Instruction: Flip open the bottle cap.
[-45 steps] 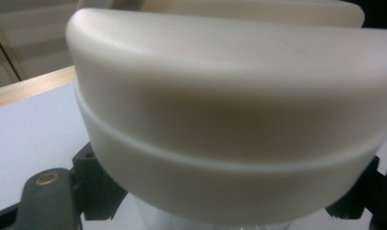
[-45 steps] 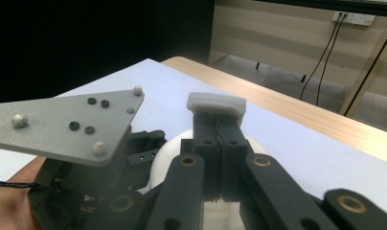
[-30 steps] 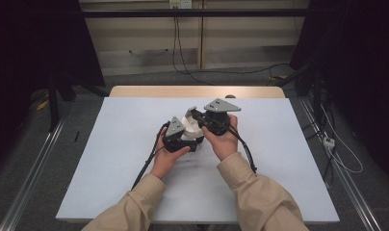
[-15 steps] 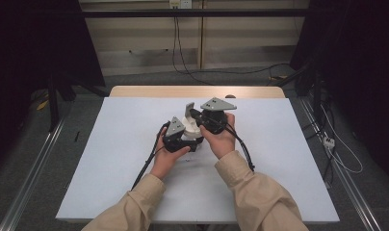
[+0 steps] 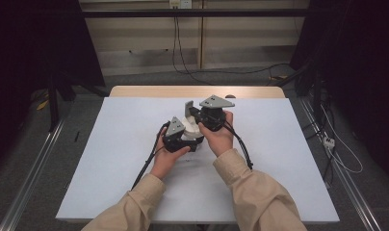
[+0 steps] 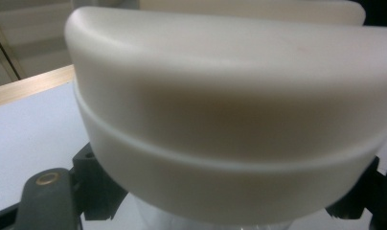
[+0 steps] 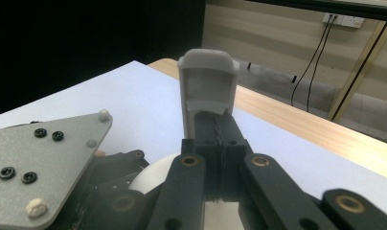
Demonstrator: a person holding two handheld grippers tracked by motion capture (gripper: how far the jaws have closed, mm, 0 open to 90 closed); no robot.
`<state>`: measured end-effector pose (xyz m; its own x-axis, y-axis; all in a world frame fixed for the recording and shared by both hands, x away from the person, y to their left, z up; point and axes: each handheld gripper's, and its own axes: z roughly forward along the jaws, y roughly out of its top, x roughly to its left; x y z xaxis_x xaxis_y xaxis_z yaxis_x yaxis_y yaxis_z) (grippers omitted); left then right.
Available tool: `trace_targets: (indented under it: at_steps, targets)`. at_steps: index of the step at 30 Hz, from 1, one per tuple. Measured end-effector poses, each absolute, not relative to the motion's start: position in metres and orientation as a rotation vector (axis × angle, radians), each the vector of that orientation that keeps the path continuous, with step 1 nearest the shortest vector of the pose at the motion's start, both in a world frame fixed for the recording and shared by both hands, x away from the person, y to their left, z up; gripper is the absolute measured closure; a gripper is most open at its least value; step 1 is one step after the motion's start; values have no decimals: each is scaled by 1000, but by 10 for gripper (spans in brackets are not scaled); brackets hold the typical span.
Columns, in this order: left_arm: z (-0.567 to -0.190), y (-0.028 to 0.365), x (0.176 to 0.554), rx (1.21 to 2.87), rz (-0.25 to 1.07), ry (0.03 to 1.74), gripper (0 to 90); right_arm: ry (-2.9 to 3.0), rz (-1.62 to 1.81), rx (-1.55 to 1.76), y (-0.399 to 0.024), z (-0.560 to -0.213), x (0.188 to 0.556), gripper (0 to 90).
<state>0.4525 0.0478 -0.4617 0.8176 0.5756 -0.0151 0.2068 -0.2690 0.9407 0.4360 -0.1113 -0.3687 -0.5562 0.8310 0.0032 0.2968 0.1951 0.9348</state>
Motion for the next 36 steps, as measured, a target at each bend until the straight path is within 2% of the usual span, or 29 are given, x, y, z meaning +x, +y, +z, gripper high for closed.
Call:
trace_targets:
  at_steps: [36]
  targets:
    - [-462, 47, 453, 1837, 390, 604, 186, 1966, 1334, 1059, -103, -373, 449, 897]
